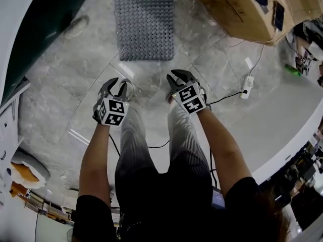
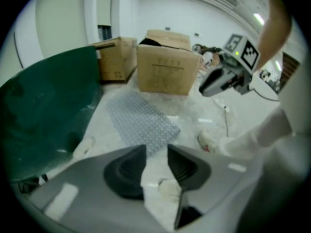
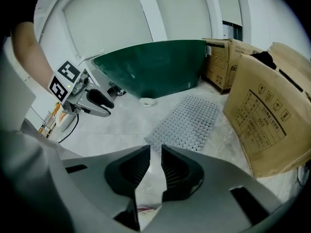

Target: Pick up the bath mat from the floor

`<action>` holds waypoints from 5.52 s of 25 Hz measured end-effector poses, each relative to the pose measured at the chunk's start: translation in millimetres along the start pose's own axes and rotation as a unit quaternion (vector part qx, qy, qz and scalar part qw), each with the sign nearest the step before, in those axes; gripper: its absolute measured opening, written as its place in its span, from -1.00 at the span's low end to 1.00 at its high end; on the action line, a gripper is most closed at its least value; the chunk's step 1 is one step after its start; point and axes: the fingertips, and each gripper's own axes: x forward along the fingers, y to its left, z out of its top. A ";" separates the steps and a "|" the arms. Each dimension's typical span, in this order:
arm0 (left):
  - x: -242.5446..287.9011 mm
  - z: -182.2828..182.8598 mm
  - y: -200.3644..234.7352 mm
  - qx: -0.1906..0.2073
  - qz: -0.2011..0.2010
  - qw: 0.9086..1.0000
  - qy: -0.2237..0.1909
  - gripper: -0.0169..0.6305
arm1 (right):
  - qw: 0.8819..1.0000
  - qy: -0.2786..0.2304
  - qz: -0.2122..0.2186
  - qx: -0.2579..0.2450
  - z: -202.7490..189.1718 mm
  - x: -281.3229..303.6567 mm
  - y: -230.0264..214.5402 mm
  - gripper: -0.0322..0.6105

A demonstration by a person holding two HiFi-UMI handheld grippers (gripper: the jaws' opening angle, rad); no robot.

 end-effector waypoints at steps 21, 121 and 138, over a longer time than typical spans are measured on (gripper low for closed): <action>173.8 -73.8 5.3 0.114 -0.044 0.991 0.054 -0.50 | 0.986 0.072 0.031 -0.149 -100.8 167.6 -34.7 -0.64; 161.8 -3.8 35.6 0.241 -0.031 0.970 0.017 -0.89 | 0.963 0.090 -0.050 -0.251 -58.8 164.1 -79.3 -0.73; -13.6 93.2 42.8 0.208 0.014 0.978 -0.010 -0.89 | 0.981 0.056 -0.059 -0.176 74.5 -2.7 -52.1 -0.79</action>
